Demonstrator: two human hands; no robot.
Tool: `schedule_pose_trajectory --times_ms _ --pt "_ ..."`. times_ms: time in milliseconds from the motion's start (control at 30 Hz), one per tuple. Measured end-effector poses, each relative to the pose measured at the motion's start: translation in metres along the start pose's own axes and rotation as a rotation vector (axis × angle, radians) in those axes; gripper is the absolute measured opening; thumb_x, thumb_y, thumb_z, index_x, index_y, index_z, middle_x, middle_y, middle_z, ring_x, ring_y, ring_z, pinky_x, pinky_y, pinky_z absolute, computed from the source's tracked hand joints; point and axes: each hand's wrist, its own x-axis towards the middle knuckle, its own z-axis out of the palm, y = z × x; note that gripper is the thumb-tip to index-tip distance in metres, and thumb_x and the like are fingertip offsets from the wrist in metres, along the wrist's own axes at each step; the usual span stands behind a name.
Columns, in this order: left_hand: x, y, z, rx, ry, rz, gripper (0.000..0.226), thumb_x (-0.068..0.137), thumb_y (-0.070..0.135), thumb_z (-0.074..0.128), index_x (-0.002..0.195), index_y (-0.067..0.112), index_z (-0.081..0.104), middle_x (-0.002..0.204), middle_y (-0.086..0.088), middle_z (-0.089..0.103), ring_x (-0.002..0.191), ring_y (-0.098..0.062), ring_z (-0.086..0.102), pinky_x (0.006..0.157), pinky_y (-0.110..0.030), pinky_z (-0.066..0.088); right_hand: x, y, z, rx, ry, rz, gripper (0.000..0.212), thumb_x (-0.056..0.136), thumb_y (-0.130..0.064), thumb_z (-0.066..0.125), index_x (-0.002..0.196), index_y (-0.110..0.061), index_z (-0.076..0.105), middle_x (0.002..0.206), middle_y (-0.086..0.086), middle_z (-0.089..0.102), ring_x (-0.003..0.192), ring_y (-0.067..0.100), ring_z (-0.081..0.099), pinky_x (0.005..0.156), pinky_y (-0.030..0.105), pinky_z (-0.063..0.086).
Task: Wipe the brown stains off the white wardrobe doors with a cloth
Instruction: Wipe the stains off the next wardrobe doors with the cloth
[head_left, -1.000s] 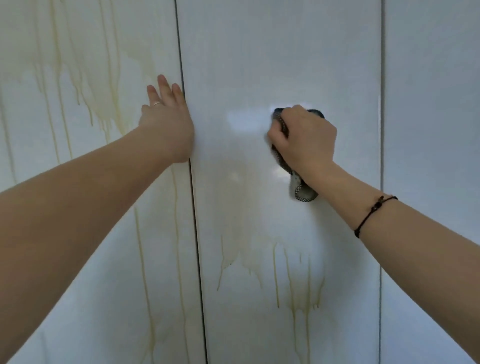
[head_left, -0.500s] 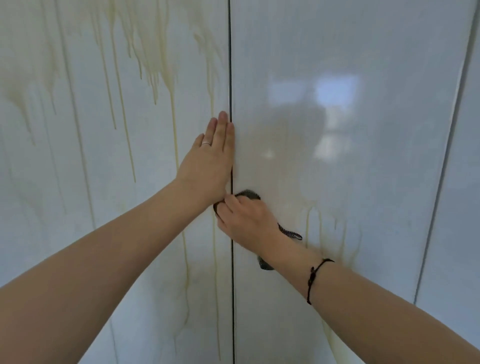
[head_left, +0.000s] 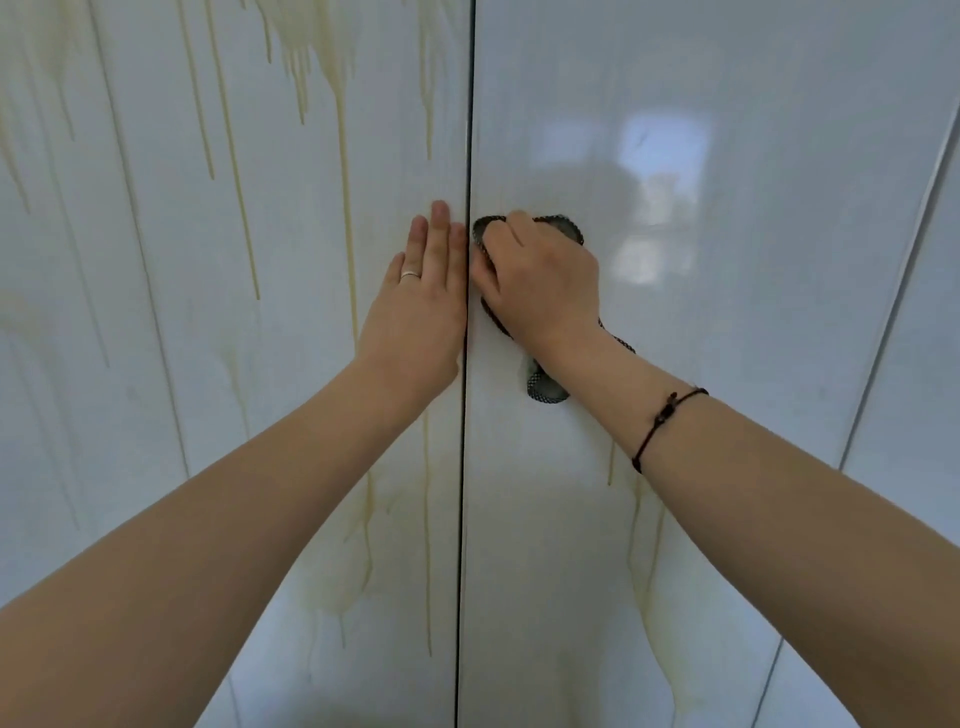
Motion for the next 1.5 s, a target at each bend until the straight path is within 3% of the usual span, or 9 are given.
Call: schedule_pose_trajectory --times_ms 133,333,433,533,733,900,1033,1300,1500 --pt "-0.037 0.015 0.03 0.004 -0.061 -0.047 0.072 0.085 0.003 0.01 0.15 -0.011 -0.019 0.156 -0.034 -0.026 0.149 -0.047 -0.013 0.125 -0.048 0.01 -0.055 -0.025 0.001 0.073 -0.033 -0.074 0.025 0.097 -0.023 0.057 0.073 -0.016 0.06 0.069 0.003 0.057 0.057 0.021 0.054 0.047 0.035 0.038" --pt "-0.112 0.033 0.081 -0.088 -0.154 -0.037 0.083 0.08 -0.002 0.021 0.149 -0.008 -0.025 0.153 -0.031 -0.036 0.148 -0.044 -0.022 0.125 -0.049 0.005 -0.144 -0.034 -0.02 0.176 -0.242 -0.351 0.021 0.087 -0.019 0.068 0.068 -0.016 0.059 0.066 0.002 0.053 0.054 0.021 0.051 0.042 0.034 0.039" --pt "-0.115 0.038 0.072 -0.167 -0.061 -0.02 0.082 0.073 -0.001 0.009 0.154 -0.009 -0.005 0.16 -0.031 -0.018 0.151 -0.044 -0.007 0.125 -0.049 0.012 -0.132 0.012 -0.042 0.06 -0.291 -0.4 0.023 0.083 -0.024 0.073 0.067 -0.016 0.058 0.065 0.001 0.053 0.054 0.02 0.052 0.041 0.031 0.035" --pt "-0.101 0.045 0.06 -0.206 0.105 0.042 0.082 0.073 0.004 0.005 0.153 -0.013 0.009 0.162 -0.03 -0.008 0.152 -0.042 0.003 0.123 -0.05 0.021 -0.084 0.081 -0.062 -0.114 -0.207 -0.133 0.03 0.093 -0.031 0.062 0.068 -0.015 0.057 0.067 0.002 0.054 0.055 0.023 0.052 0.042 0.026 0.025" --pt "-0.095 0.069 0.078 -0.235 0.037 -0.011 0.083 0.071 0.002 0.0 0.152 -0.012 -0.008 0.159 -0.03 -0.021 0.152 -0.041 -0.01 0.123 -0.047 0.019 -0.103 0.105 -0.075 -0.195 -0.2 0.444 0.036 0.097 -0.041 0.048 0.072 -0.017 0.054 0.072 0.003 0.057 0.063 0.026 0.055 0.046 0.028 0.031" --pt "-0.093 0.071 0.096 -0.262 0.158 -0.012 0.077 0.077 -0.006 0.022 0.151 -0.016 0.002 0.16 -0.033 -0.015 0.151 -0.045 -0.005 0.12 -0.053 0.026 -0.196 0.055 -0.073 -0.015 -0.246 -0.209 0.029 0.081 -0.026 0.075 0.061 -0.018 0.056 0.06 0.002 0.051 0.05 0.02 0.048 0.043 0.031 0.032" --pt "-0.097 0.068 0.098 -0.29 0.167 -0.012 0.072 0.081 -0.009 0.02 0.151 -0.017 0.005 0.16 -0.035 -0.009 0.151 -0.046 -0.002 0.12 -0.054 0.025 -0.189 0.063 -0.079 0.038 -0.355 -0.417 0.027 0.083 -0.028 0.074 0.064 -0.019 0.057 0.065 -0.001 0.053 0.052 0.017 0.05 0.041 0.029 0.034" --pt "-0.098 0.07 0.118 -0.354 0.218 0.006 0.066 0.09 -0.002 0.02 0.152 -0.015 0.001 0.161 -0.033 -0.008 0.152 -0.044 -0.003 0.121 -0.055 0.02 -0.087 0.184 -0.102 -0.199 -0.072 0.511 0.029 0.096 -0.042 0.051 0.075 -0.027 0.037 0.074 -0.005 0.05 0.064 0.015 0.041 0.055 0.028 0.026" --pt "-0.097 0.073 0.13 -0.431 0.341 -0.019 0.063 0.093 -0.001 0.019 0.153 -0.013 0.006 0.162 -0.031 -0.001 0.152 -0.043 0.003 0.122 -0.054 0.018 -0.199 0.138 -0.114 -0.233 -0.168 0.471 0.032 0.093 -0.032 0.054 0.067 -0.017 0.046 0.064 0.0 0.05 0.054 0.021 0.047 0.042 0.026 0.03"
